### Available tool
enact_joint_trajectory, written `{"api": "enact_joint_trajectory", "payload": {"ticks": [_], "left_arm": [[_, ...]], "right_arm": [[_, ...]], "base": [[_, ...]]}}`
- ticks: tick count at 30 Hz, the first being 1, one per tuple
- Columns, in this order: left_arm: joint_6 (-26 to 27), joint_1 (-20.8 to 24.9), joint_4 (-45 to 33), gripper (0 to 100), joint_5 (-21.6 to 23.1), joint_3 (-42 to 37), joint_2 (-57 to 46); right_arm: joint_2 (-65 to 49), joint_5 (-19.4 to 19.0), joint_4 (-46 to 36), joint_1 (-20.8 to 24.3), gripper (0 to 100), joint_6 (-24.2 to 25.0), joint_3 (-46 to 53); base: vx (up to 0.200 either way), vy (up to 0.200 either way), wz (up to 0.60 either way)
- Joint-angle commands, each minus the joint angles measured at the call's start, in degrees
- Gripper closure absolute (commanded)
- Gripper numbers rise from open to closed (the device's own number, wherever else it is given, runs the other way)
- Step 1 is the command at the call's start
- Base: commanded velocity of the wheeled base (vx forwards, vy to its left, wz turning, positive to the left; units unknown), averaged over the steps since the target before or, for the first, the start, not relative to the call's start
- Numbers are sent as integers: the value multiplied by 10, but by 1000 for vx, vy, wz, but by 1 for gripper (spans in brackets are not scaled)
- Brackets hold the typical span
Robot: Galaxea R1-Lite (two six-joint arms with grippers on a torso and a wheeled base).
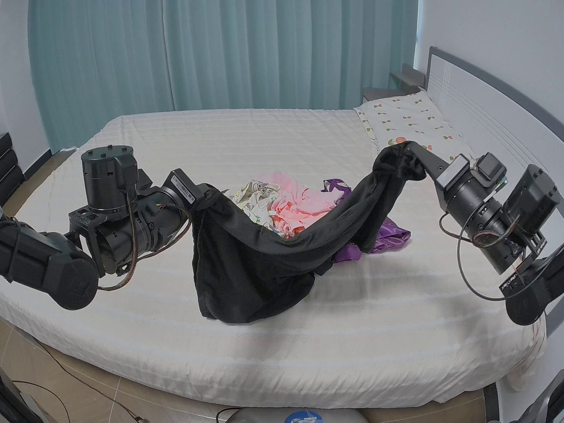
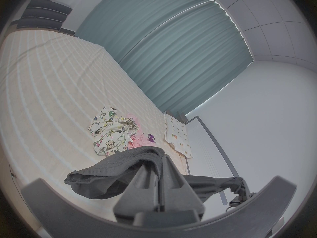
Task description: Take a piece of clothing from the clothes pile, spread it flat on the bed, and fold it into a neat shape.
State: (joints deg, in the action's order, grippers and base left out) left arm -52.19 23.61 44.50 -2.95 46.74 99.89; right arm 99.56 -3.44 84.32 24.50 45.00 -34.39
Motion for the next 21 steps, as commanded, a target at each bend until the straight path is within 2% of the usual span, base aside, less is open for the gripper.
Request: {"api": "enact_joint_trajectory", "payload": {"ticks": [1,8,9,15,21], "left_arm": [[-16,-2,16,100,0,-9,0],[-50,-2,16,100,1,-18,1],[-50,-2,16,100,2,-21,0],[-52,-5,16,100,24,-52,-1],[-51,-7,16,100,34,-59,3]], "right_arm": [[-31,-7,-14,12,100,0,1],[83,0,17,34,100,2,13],[88,0,28,34,100,2,15],[85,0,37,34,100,1,22],[94,0,36,34,100,1,20]], "base": [[0,0,0],[0,0,0],[0,0,0],[-200,0,0],[0,0,0]]}}
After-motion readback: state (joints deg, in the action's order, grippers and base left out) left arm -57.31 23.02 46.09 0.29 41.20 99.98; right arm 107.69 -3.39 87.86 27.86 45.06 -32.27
